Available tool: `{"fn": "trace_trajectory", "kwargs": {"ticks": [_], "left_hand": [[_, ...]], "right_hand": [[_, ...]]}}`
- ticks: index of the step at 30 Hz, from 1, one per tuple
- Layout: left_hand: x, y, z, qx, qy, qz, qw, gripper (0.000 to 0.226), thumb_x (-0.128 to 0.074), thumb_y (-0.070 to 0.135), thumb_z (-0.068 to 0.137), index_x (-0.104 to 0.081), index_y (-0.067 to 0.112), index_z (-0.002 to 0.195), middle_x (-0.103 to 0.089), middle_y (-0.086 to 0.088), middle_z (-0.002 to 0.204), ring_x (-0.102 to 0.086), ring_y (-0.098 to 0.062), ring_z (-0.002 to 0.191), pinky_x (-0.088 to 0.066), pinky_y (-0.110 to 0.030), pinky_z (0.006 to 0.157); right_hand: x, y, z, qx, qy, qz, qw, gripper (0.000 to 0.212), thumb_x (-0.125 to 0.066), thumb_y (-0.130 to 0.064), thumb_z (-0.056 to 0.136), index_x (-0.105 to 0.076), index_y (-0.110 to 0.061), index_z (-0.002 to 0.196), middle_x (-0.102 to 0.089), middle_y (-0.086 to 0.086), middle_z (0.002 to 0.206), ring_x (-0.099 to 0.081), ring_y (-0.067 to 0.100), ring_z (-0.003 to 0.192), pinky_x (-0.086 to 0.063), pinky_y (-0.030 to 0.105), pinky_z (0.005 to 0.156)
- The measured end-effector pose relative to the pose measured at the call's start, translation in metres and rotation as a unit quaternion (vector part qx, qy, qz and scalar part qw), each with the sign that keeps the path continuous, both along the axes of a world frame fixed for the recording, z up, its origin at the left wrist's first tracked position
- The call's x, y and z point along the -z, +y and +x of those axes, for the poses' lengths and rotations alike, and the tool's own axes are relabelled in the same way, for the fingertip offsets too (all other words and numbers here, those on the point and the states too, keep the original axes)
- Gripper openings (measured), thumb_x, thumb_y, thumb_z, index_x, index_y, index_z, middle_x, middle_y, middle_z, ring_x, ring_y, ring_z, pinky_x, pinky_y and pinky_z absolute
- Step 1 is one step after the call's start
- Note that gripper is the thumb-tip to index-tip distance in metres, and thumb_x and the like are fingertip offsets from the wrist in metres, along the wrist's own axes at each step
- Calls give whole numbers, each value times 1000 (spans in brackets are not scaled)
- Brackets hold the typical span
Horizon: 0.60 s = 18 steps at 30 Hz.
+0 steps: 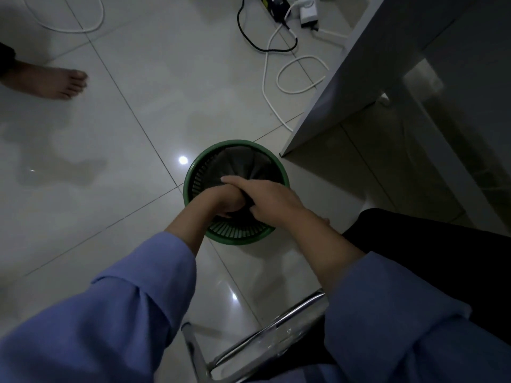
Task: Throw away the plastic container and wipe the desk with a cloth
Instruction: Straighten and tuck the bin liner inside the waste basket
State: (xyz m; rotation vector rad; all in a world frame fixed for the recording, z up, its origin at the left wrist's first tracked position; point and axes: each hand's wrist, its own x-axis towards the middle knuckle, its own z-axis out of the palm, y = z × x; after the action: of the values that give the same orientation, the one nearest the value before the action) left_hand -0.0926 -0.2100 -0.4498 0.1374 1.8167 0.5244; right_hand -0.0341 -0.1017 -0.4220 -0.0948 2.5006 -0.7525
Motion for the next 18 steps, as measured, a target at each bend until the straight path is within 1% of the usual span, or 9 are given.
{"fn": "trace_trajectory", "kwargs": {"ticks": [2, 3, 6, 8, 10, 11, 13, 15, 18], "left_hand": [[1, -1, 4, 119, 104, -16, 987, 40, -39, 11, 95, -41, 4, 134, -50, -19, 132, -48, -31, 120, -39, -34, 95], [2, -2, 7, 122, 160, -15, 979, 37, -42, 8, 92, -47, 1, 128, -54, -21, 128, -51, -32, 117, -39, -34, 95], [9, -7, 22, 15, 316, 51, 947, 26, -51, 2, 83, -65, -1, 104, -67, -21, 101, -62, -35, 95, -46, -36, 79], [14, -9, 34, -49, 360, 89, 927, 21, -56, 0, 79, -71, 1, 94, -70, -18, 88, -63, -28, 80, -38, -24, 66], [17, -11, 42, -99, 357, 107, 923, 12, -64, 3, 77, -70, 3, 87, -68, -13, 81, -56, -19, 73, -27, -18, 60], [19, -12, 45, -142, 340, 114, 923, 9, -67, 5, 77, -67, 5, 85, -65, -10, 78, -53, -16, 72, -27, -19, 59], [20, -14, 48, -280, 264, 139, 913, 11, -66, 6, 80, -59, 8, 88, -57, -2, 76, -53, -14, 72, -37, -20, 61], [16, -12, 50, -414, 159, 175, 879, 12, -60, 3, 85, -54, 9, 94, -58, -5, 77, -61, -9, 66, -47, -20, 60], [15, -9, 53, -493, 105, 206, 839, 13, -53, 0, 89, -53, 13, 89, -60, -4, 72, -58, 2, 51, -47, -13, 53]], "right_hand": [[5, -2, -1, 31, -35, -24, 999, 69, -50, 2, 81, -34, -30, 139, -54, 10, 132, -52, 32, 115, -49, 43, 88], [8, -1, -2, 62, -43, -43, 996, 63, -48, 3, 82, -40, -27, 136, -54, 11, 131, -52, 33, 116, -48, 45, 91], [16, 5, -2, 126, -48, -68, 988, 47, -47, 6, 81, -56, -14, 123, -57, 16, 125, -52, 34, 114, -44, 47, 96], [19, 7, 0, 137, -60, -61, 987, 41, -45, 8, 82, -61, -9, 116, -57, 18, 120, -52, 35, 111, -44, 43, 95], [21, 8, 2, 153, -80, -62, 983, 37, -45, 8, 83, -63, -6, 113, -58, 19, 118, -53, 34, 108, -44, 36, 91], [22, 8, 3, 158, -93, -61, 981, 35, -45, 7, 83, -64, -5, 111, -60, 19, 115, -54, 34, 106, -44, 34, 87], [26, 8, 5, 176, -123, -62, 975, 31, -45, 6, 85, -65, -4, 107, -63, 20, 109, -56, 34, 102, -44, 32, 80], [31, 9, 7, 212, -143, -83, 963, 28, -47, 6, 85, -67, -3, 103, -65, 21, 105, -57, 34, 99, -46, 34, 81], [36, 8, 7, 245, -154, -113, 950, 19, -50, 3, 85, -67, 1, 93, -66, 24, 97, -60, 36, 94, -49, 39, 80]]}}
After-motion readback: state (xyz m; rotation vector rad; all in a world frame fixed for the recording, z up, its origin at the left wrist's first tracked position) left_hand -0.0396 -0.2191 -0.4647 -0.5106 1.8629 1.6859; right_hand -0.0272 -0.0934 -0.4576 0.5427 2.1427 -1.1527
